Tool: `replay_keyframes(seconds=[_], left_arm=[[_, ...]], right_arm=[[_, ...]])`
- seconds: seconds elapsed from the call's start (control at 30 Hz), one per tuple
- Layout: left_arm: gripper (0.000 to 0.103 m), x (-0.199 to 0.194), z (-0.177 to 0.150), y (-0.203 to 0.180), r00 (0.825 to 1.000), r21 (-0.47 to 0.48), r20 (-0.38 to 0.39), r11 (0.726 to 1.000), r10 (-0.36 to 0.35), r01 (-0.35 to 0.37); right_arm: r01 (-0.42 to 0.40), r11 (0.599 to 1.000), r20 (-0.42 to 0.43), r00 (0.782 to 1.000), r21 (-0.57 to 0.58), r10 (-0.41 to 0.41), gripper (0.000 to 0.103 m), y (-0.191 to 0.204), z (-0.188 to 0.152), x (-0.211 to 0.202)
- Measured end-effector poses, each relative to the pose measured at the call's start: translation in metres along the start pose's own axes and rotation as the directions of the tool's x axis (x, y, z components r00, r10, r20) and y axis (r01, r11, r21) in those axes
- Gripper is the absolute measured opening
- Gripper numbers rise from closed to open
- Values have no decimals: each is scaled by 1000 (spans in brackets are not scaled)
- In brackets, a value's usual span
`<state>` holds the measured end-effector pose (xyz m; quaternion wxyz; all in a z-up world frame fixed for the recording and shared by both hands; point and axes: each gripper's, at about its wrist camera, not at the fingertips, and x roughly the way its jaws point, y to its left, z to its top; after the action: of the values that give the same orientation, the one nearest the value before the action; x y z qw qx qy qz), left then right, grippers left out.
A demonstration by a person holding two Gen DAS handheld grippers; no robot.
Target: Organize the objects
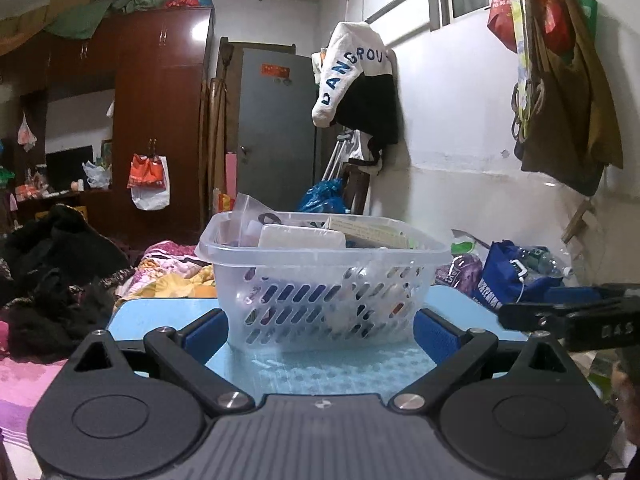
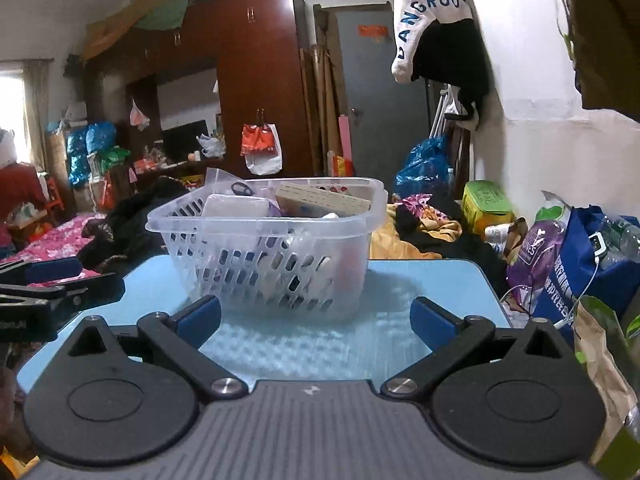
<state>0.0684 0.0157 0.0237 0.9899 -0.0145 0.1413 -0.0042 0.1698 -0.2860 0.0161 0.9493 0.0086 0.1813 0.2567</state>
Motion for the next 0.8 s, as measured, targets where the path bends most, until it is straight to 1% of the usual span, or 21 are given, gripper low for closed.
replay_keyframes(seconds=[0.1,0.27,0.37,0.5,0.8], left_arm=[[100,-4,-2,-9,999,26,2,999,48,-48],[100,-10,-2,-16,999,28,-14,999,45,-44],[100,-15,-3,-21,997,39,-13,996,77,-77],[100,-20,-2,-24,998,37,-5,997,68,-68],[100,-22,0,-21,997,22,2,996,83,-83]], right_arm=[[0,1000,6,1000,6,0,103,-1,2,-7],[-12,1000,18,1000,-17,12,103,6,-1,-16],[-8,999,15,1000,-45,9,103,14,-3,-18],[3,998,9,1000,-67,-3,103,19,-6,-16],[16,999,0,1000,-44,-16,103,15,-7,-11]])
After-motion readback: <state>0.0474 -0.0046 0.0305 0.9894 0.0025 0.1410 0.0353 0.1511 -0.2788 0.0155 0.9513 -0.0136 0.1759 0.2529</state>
